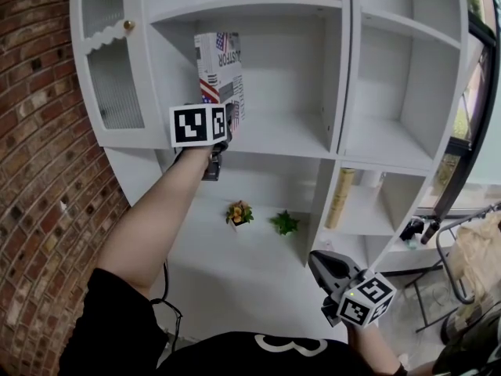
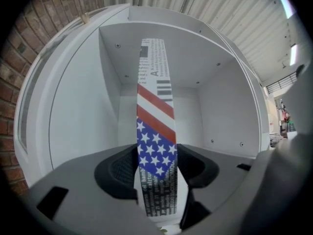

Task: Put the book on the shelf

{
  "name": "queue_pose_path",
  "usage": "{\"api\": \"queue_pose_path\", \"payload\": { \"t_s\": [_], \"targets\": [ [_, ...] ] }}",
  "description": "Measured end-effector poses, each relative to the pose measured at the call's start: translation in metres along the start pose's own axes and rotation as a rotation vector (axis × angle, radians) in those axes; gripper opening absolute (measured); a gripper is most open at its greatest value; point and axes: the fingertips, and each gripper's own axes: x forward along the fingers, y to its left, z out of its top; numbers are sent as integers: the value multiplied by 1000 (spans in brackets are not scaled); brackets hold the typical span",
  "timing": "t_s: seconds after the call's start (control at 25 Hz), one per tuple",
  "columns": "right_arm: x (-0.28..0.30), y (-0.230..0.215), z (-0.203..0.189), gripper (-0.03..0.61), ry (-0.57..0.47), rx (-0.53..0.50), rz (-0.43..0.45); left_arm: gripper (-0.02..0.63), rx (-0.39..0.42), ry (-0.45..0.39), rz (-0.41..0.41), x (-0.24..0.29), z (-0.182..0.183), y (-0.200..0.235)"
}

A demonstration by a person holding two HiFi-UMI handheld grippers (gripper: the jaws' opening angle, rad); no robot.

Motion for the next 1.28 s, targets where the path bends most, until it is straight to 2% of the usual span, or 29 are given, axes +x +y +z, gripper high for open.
{"api": "queue_pose_path", "payload": {
  "t_s": [0.12, 0.24, 0.4, 0.6, 0.68, 0.76, 0.92, 1.04, 1.16, 1.28],
  "targets": [
    [3, 3, -1, 11, 4, 0, 1, 294, 2, -18, -31, -4, 4, -4],
    [5, 6, -3, 11, 8, 0, -1, 349, -13, -40, -67, -12, 7, -5],
    [11, 13, -4, 11, 8, -1, 2, 357, -17, -71, -126, -34, 5, -9],
    [20, 32, 2, 11, 2, 9, 14, 353, -70, -131, -259, -92, -15, -24],
    [23, 39, 7, 11, -5, 13, 19, 326, -82, -165, -323, -120, -27, -37],
    [26, 49, 10, 11, -8, 10, 22, 239, -63, -185, -395, -151, -47, -54],
    [29, 68, 16, 11, -27, 20, 23, 176, -44, -109, -560, -206, -104, -89],
    [34, 89, 16, 11, -37, 36, 41, 131, -118, -65, -639, -239, -130, -100],
    [40, 113, 12, 11, -28, 39, 68, 50, -203, -64, -690, -264, -148, -102],
    [43, 132, 6, 11, -18, 41, 84, 4, -242, -62, -721, -283, -165, -104]
  ]
}}
